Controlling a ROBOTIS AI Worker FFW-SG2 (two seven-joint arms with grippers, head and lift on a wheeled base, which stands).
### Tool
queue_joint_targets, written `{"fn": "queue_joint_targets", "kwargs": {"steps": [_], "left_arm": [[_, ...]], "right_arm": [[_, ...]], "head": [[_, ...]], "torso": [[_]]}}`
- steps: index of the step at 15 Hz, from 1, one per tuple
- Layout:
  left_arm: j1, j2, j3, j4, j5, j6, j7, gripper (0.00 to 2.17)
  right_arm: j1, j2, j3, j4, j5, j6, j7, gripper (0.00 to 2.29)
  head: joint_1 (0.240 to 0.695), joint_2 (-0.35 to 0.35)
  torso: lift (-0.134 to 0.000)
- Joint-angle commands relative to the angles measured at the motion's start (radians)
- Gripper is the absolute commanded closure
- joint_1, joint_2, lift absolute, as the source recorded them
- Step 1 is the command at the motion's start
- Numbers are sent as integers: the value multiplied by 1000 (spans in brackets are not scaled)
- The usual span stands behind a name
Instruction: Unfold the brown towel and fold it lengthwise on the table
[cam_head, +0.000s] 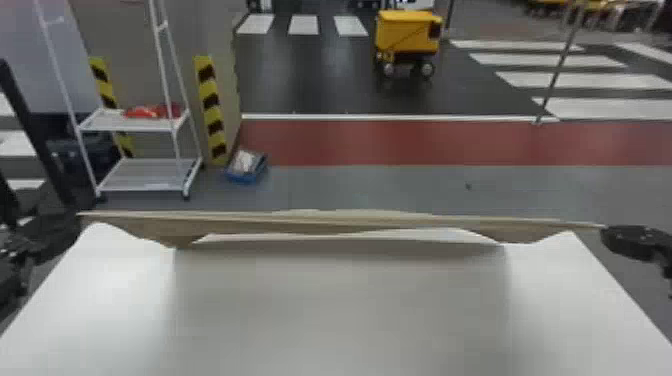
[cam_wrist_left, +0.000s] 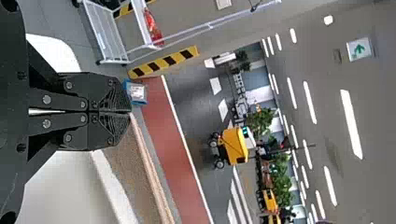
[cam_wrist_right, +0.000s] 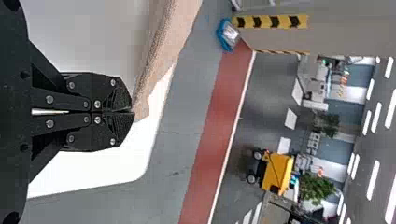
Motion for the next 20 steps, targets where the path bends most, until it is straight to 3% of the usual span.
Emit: {"fn": "queue_joint_targets", "kwargs": {"steps": [1,2,3,6,8,11,16,20], "left_arm": [[215,-4,20,20,40,-266,-2,1382],[272,-4,30,51,48,-337,2,1386],[315,-4,45,88,66,-380,-3,1382],[347,-4,102,151,77,-408,-84,1382],[339,-4,120,162,65,-429,-95,1382],[269,-4,115,162,23,-389,-114,1382],[46,-4,46,260,-153,-260,-153,1386],[-86,4,-3,373,-219,-196,-147,1382]], "right_arm": [[229,58,-74,-44,7,-210,46,1541],[293,69,-86,-39,11,-274,72,1541],[357,78,-100,-30,16,-348,108,1541],[457,84,-135,17,16,-523,201,1541],[449,83,-126,39,22,-529,201,1541],[337,75,-71,65,60,-397,203,1541],[101,29,90,169,145,-130,216,1538],[-23,5,184,269,209,-7,232,1538]], "head": [[633,-49],[683,-53],[695,-64],[695,-59],[695,-37],[695,-21],[695,-2],[695,6]], "torso": [[-117],[-117],[-117],[-117],[-117],[-117],[-117],[-117]]}}
